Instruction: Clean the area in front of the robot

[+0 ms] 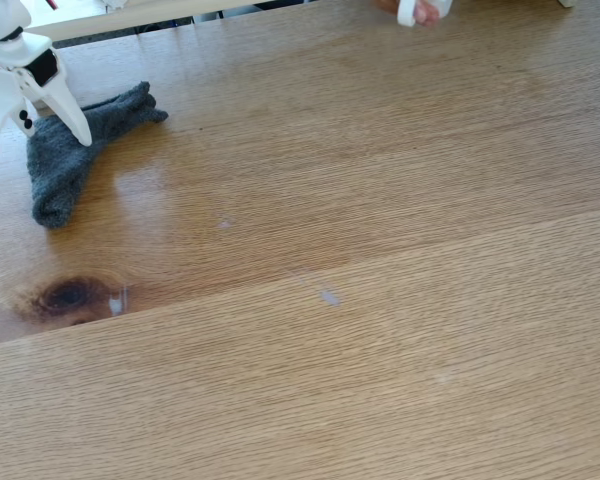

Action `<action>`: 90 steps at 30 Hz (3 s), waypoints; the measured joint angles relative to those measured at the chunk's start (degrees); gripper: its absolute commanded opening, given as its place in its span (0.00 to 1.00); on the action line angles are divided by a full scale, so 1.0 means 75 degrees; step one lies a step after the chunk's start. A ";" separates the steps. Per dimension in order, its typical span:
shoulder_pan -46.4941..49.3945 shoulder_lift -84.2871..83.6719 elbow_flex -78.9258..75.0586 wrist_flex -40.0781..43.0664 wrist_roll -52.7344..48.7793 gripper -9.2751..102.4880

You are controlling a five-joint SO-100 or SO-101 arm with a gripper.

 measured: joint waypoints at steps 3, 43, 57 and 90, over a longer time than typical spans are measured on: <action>-0.0152 -0.0375 -0.0117 -0.0141 -0.0059 0.16; -1.0336 0.1828 -0.0129 -0.3492 0.1992 0.08; -1.0078 -0.2637 -0.4500 -0.3504 0.1758 0.08; -0.6820 -0.6656 -1.0137 -0.1535 0.0914 0.08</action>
